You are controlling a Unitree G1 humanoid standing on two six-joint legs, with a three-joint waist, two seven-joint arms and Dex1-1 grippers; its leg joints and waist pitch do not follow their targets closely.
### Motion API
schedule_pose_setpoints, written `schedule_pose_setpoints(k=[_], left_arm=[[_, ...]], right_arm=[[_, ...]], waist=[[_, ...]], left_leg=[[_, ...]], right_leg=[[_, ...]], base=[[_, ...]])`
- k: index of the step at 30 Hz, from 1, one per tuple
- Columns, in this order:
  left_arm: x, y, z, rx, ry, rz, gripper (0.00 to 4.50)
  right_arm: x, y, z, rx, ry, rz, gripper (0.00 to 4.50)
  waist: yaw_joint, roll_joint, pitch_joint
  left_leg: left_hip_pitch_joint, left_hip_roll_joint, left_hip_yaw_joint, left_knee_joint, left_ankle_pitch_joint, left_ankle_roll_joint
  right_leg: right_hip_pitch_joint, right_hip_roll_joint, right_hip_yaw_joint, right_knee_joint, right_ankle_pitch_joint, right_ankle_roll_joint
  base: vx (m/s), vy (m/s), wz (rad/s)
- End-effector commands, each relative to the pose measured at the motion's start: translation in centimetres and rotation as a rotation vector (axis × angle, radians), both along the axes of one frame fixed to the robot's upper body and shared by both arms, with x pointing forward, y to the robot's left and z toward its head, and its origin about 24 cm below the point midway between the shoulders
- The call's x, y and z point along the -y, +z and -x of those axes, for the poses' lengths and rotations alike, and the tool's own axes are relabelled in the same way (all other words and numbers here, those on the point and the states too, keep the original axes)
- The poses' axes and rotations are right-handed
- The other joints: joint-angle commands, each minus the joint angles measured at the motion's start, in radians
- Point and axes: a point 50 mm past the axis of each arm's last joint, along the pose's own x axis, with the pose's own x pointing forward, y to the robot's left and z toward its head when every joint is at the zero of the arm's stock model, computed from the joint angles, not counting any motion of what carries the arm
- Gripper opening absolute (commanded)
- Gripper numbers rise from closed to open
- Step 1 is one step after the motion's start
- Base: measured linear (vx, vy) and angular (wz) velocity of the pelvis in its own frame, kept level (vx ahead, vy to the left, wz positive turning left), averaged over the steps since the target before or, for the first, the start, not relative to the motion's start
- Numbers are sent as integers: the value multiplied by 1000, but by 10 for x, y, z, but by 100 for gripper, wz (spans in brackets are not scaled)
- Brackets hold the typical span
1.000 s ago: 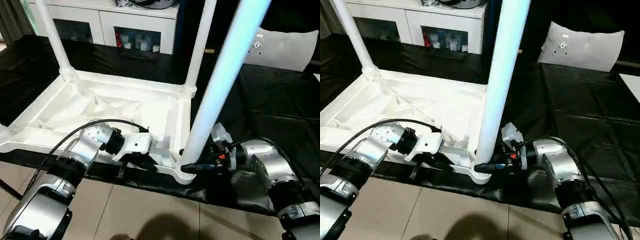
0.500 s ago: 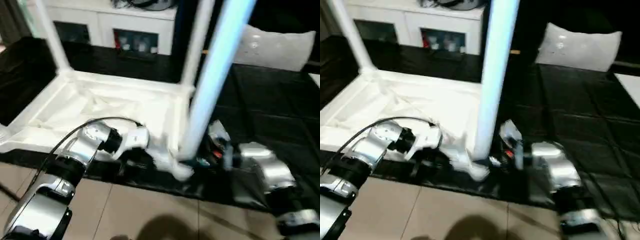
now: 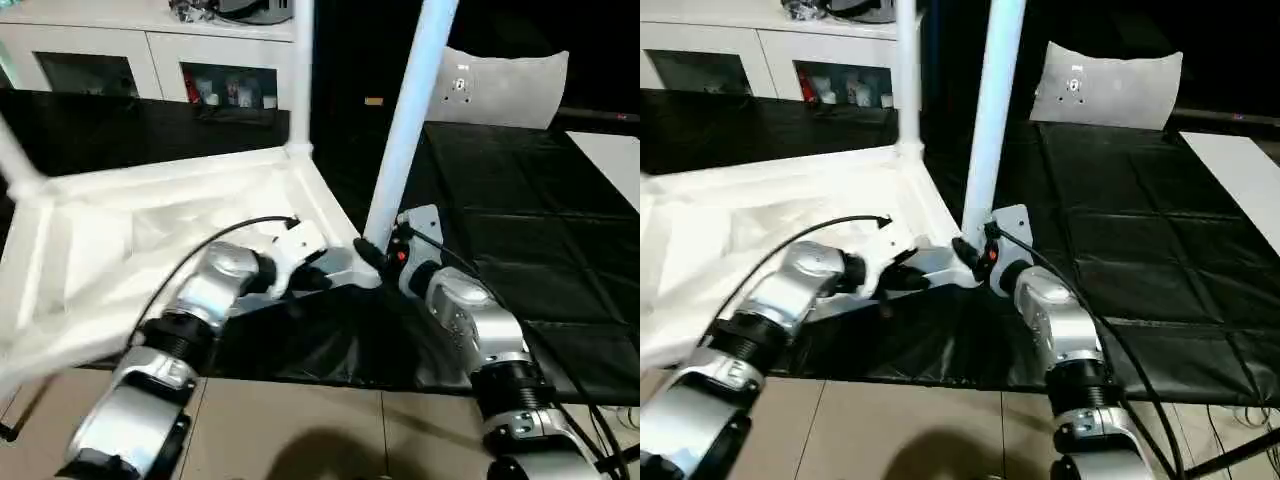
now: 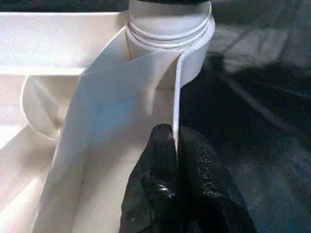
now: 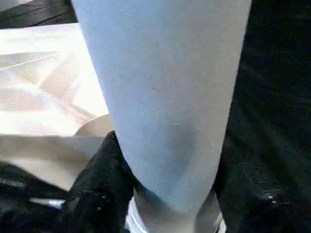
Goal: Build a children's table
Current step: Rotate leg to tighten
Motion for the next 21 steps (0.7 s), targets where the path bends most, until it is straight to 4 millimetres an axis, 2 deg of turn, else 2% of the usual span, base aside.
schedule_pose_setpoints(k=[1,2,3,5,9,11,12,13,14,16,17,21], left_arm=[[21,15,-3,89,-5,33,0],[19,14,-2,88,-19,26,0],[19,14,-2,88,-19,26,0],[17,13,0,92,-42,19,0],[9,11,3,92,-91,-1,0],[5,10,5,87,-122,3,0],[5,10,5,87,-122,3,0],[3,10,6,85,-143,5,0],[1,10,8,83,-173,11,0],[0,10,9,81,-193,16,0],[-3,9,11,77,-221,17,0],[-16,5,20,64,-382,-54,0]], right_arm=[[-39,-6,12,-36,157,-58,286],[-36,-6,13,-23,158,-49,298],[-36,-6,13,-23,158,-49,307],[-28,-6,13,-2,127,-36,322],[-12,-4,16,58,144,-25,359],[-3,1,18,75,170,-58,359],[-3,1,18,75,170,-58,387],[3,3,19,86,197,-71,396],[11,6,21,96,247,-70,398],[17,8,23,102,282,-67,400],[22,9,25,109,331,-45,430],[44,7,34,126,548,91,443]], waist=[[7,9,-69],[9,11,-72],[9,11,-72],[14,4,-73],[20,8,-73],[20,11,-75],[20,10,-75],[20,10,-76],[19,3,-75],[23,6,-74],[23,5,-73],[27,8,-73]], left_leg=[[2,58,-36,-80,-218,21],[-1,58,-33,-77,-184,31],[-1,58,-33,-77,-184,31],[-5,58,-29,-76,-135,51],[-5,61,-29,-77,-120,61],[-5,63,-29,-76,-109,66],[-6,64,-28,-75,-106,72],[-6,63,-28,-74,-104,74],[-7,63,-27,-74,-107,80],[-8,63,-27,-73,-112,86],[-8,63,-27,-73,-115,85],[-7,63,-27,-72,-138,79]], right_leg=[[44,-89,59,-78,-369,-148],[47,-88,62,-70,-303,-169],[47,-88,62,-70,-303,-169],[50,-87,63,-61,-230,-189],[51,-87,64,-56,-204,-199],[51,-87,64,-52,-176,-209],[53,-87,64,-51,-163,-214],[53,-87,65,-50,-156,-218],[54,-86,64,-51,-156,-220],[54,-89,65,-52,-171,-221],[54,-89,64,-54,-187,-217],[54,-89,63,-60,-236,-199]], base=[[0,0,0],[0,0,0],[0,0,0],[0,0,0],[0,0,0],[0,0,0],[0,0,0],[0,0,0],[0,0,0],[0,0,0],[0,0,0],[0,0,0]])
